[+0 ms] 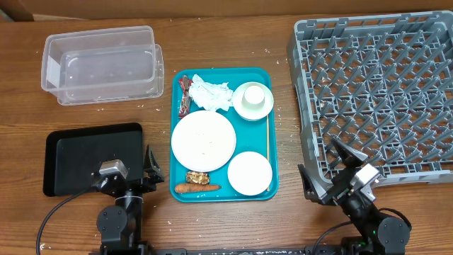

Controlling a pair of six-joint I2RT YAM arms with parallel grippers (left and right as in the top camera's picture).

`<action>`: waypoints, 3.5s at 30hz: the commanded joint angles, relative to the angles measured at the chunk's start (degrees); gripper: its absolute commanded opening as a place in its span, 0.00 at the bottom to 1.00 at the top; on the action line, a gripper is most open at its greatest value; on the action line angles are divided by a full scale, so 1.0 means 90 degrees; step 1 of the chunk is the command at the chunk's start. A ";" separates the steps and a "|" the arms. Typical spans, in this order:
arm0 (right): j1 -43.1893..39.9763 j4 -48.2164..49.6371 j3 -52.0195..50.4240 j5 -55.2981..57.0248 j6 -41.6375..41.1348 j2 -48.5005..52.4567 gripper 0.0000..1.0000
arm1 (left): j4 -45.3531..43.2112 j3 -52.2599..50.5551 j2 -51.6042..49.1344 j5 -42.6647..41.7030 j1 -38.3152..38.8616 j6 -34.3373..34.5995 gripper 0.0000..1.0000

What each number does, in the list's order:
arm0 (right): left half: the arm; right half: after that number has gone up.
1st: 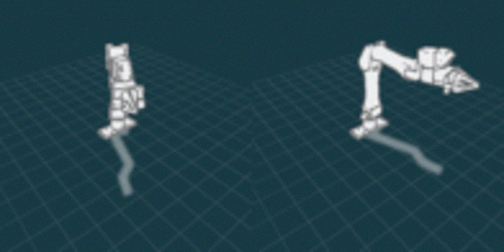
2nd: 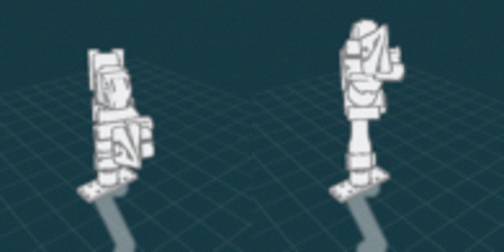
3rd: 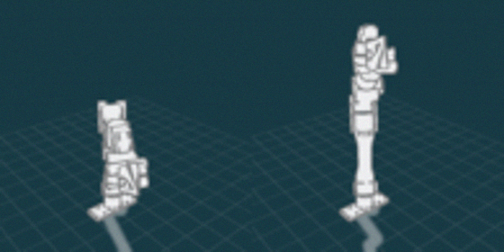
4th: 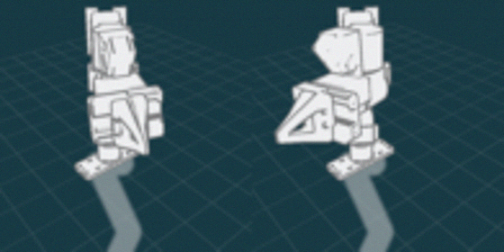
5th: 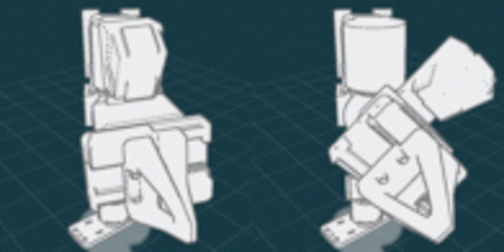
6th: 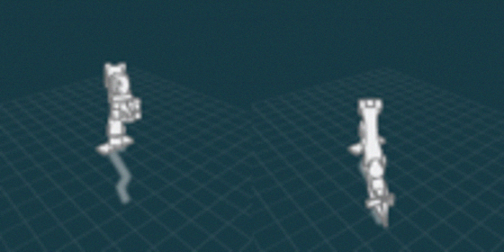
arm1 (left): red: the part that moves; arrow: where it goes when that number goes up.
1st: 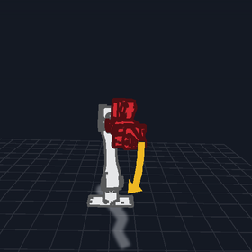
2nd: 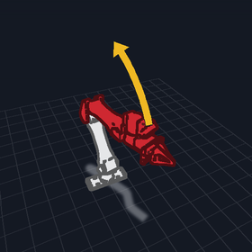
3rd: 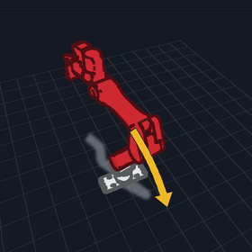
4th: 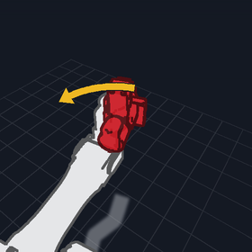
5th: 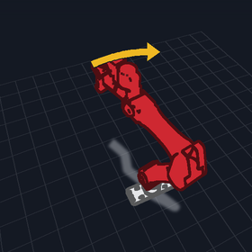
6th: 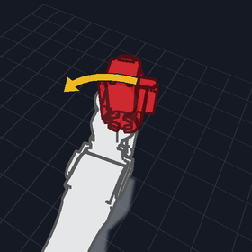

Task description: Sort waste into correct bins and load items into the dishwasher

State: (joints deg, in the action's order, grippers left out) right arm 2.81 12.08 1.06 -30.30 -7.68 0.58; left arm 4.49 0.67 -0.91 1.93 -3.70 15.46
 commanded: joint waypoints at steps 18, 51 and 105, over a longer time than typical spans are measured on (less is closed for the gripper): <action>0.0012 -0.0505 -0.0063 0.1783 -0.1120 -0.0046 1.00 | -0.0027 -0.0039 0.0068 -0.0051 0.0044 0.0044 1.00; 0.0012 0.0121 0.1717 0.2137 -0.2093 0.1554 1.00 | -0.0024 -0.0039 0.0068 -0.0051 0.0044 0.0044 1.00; 0.2370 -0.6596 1.1047 0.3347 -0.2251 1.2968 1.00 | -0.0024 -0.0039 0.0068 -0.0051 0.0044 0.0044 1.00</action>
State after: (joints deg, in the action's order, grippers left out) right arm 22.68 -47.16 99.11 -2.11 -28.08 114.91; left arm 4.43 0.54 -0.75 1.91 -3.70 15.46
